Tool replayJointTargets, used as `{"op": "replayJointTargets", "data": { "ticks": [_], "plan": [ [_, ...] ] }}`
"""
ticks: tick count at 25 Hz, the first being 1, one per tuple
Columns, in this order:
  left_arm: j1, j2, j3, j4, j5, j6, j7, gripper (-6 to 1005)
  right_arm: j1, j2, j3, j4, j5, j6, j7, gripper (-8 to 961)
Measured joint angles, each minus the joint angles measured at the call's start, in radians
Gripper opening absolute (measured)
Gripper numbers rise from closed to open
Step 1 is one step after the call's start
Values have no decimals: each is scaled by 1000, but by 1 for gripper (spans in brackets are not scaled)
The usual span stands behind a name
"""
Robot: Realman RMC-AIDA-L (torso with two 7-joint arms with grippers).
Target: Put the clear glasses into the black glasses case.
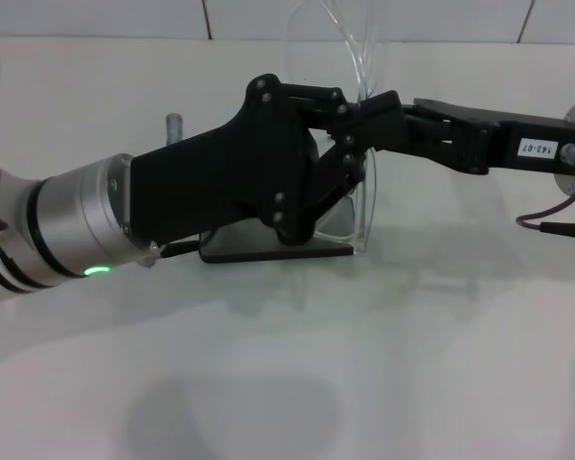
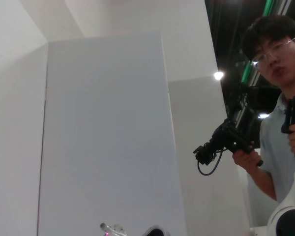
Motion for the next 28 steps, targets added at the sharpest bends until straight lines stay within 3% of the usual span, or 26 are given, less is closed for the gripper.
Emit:
{"op": "replayJointTargets", "data": {
  "ticks": [7, 11, 15, 18, 22, 28],
  "plan": [
    [15, 3, 0, 7, -35, -1, -1, 65, -40, -12, 10, -55, -1, 44, 3, 90],
    [32, 7, -1, 20, -39, 2, -2, 66, -83, -22, 4, -193, -14, 76, 53, 91],
    [60, 13, -2, 39, -19, 5, -22, 65, -82, -39, -1, -343, -97, 115, 157, 92],
    [66, 25, -2, 43, 28, 5, -67, 65, -55, -40, -14, -478, -231, 144, 260, 92],
    [90, 49, -2, 60, 79, 6, -129, 65, 13, -20, -69, -666, -461, 167, 393, 92],
    [152, 54, -14, 66, 85, 7, -136, 65, 146, -23, -188, -740, -611, 157, 483, 92]
  ]
}}
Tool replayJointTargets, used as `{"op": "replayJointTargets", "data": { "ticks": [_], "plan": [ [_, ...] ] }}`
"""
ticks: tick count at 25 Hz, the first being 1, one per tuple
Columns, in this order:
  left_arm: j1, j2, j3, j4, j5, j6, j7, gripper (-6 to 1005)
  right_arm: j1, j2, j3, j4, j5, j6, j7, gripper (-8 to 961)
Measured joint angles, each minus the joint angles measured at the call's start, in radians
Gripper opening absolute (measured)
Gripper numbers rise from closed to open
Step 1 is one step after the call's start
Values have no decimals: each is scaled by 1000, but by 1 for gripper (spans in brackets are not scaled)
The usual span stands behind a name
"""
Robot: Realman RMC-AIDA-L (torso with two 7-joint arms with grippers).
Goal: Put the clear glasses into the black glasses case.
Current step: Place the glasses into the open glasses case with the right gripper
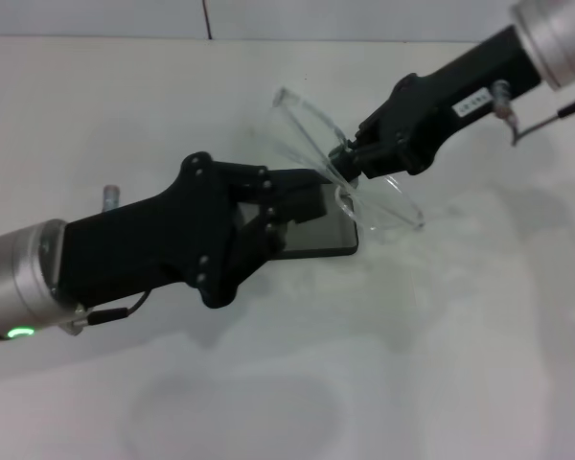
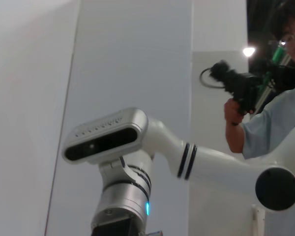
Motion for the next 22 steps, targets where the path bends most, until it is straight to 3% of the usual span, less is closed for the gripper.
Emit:
{"op": "replayJointTargets", "data": {
  "ticks": [4, 10, 14, 16, 17, 22],
  "plan": [
    [13, 1, -6, 1, 1, 1, 2, 64, 107, 9, -82, -33, -180, -8, 70, 92],
    [9, -9, -50, -3, 19, 1, 3, 64, 237, 19, -271, -29, -290, 31, 155, 91],
    [6, -11, -65, -3, 21, -1, 3, 64, 255, 23, -418, -28, -318, 128, 191, 91],
    [6, -13, -73, -3, 21, -1, 3, 63, 255, 22, -445, -30, -321, 148, 196, 91],
    [7, -13, -76, -3, 21, -2, 3, 63, 243, 23, -535, -38, -324, 206, 213, 91],
    [6, -16, -100, -6, 24, -5, 0, 63, 229, 23, -697, -52, -351, 296, 300, 91]
  ]
}}
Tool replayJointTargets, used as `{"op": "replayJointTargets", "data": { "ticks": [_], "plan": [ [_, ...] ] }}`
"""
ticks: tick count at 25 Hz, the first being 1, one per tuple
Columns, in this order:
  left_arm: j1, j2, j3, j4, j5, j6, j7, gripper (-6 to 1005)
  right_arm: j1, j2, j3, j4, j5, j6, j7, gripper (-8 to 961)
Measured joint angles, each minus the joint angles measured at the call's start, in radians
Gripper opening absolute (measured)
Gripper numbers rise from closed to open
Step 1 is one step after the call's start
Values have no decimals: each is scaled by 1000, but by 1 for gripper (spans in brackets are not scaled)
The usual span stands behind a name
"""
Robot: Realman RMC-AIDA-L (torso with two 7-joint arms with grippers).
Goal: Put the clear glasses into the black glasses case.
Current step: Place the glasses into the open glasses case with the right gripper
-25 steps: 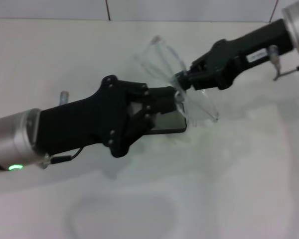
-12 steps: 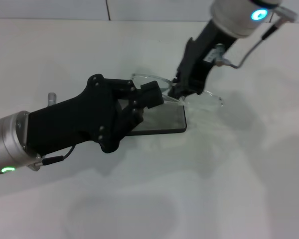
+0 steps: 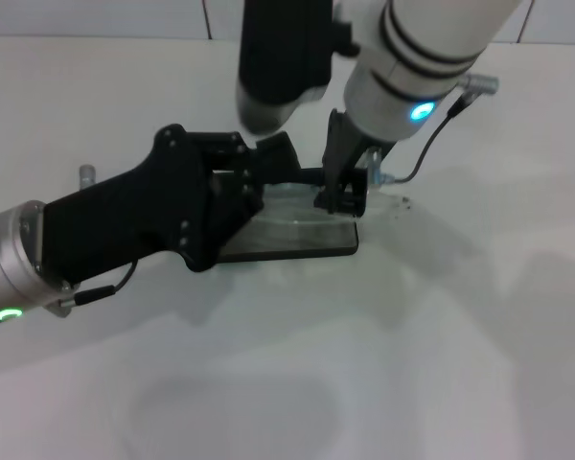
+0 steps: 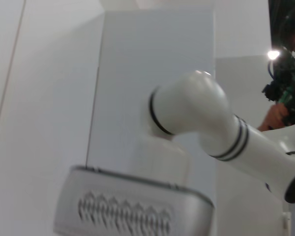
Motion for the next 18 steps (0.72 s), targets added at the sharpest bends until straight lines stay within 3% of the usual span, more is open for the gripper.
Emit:
{"op": "replayJointTargets", "data": {
  "ticks": [6, 18],
  "plan": [
    [-1, -5, -30, -4, 15, 1, -3, 63, -25, -4, -93, -21, -12, 98, 94, 91],
    [-12, -2, -29, -9, 18, 4, -7, 59, -66, -7, -176, -19, -14, 212, 100, 91]
  ]
}}
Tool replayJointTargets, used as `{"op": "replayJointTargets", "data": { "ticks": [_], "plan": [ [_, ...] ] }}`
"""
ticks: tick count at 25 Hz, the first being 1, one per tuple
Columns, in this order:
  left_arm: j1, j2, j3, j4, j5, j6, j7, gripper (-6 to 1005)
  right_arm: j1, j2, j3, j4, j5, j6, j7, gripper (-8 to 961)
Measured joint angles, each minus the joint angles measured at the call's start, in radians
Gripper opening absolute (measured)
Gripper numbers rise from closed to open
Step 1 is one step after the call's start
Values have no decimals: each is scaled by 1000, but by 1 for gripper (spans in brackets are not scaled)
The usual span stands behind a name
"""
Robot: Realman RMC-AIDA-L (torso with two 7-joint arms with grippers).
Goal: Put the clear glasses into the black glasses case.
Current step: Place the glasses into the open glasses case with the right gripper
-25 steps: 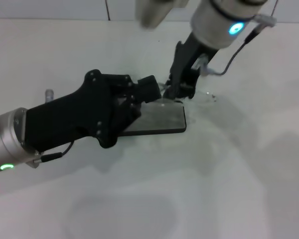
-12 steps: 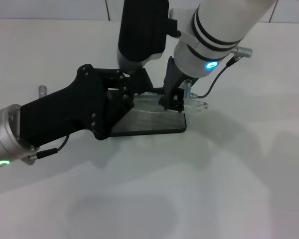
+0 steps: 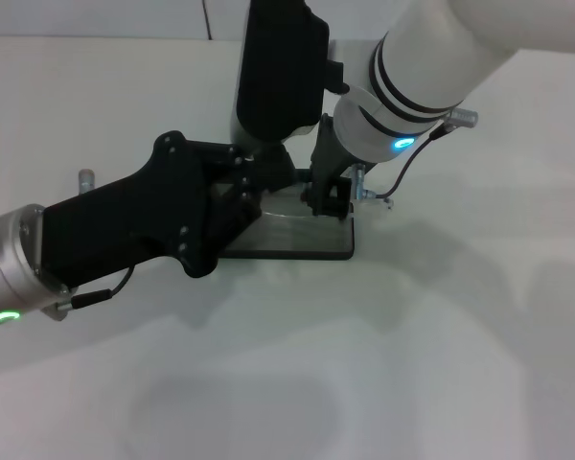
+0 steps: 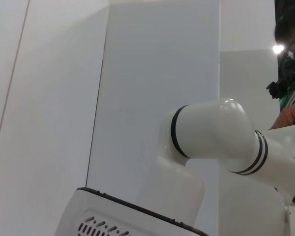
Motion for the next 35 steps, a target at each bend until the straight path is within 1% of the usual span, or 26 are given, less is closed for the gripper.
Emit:
{"op": "replayJointTargets", "data": {
  "ticks": [5, 9, 12, 16, 18, 25, 27, 30, 32, 35],
  "plan": [
    [1, -1, -1, 0, 0, 0, 0, 58, -7, 0, 0, -13, 0, 11, 0, 91],
    [8, -3, -1, 1, -1, 4, 1, 57, -21, 0, 0, -50, -1, -15, 0, 91],
    [10, -3, -2, 2, -1, 32, 1, 56, -33, 0, 1, -103, -11, -43, 9, 91],
    [20, -4, -2, 19, -1, 33, 0, 56, -50, 0, 0, -151, -53, -63, 43, 91],
    [38, -1, -2, 43, -1, 33, -8, 55, -64, 1, 0, -183, -59, -63, 49, 90],
    [109, 4, -4, 153, 0, 32, -35, 56, -96, 12, -2, -218, -59, -56, 56, 90],
    [141, 17, -15, 227, 26, 32, -83, 56, -101, 15, -6, -221, -54, -55, 56, 90],
    [166, 28, -15, 279, 60, 32, -131, 57, -109, 14, -43, -216, -54, -50, 57, 90],
    [181, 28, -18, 308, 85, 32, -157, 60, -115, 13, -58, -213, -55, -49, 57, 90],
    [191, 22, -51, 325, 115, 32, -170, 64, -121, 10, -65, -208, -59, -48, 57, 90]
  ]
}}
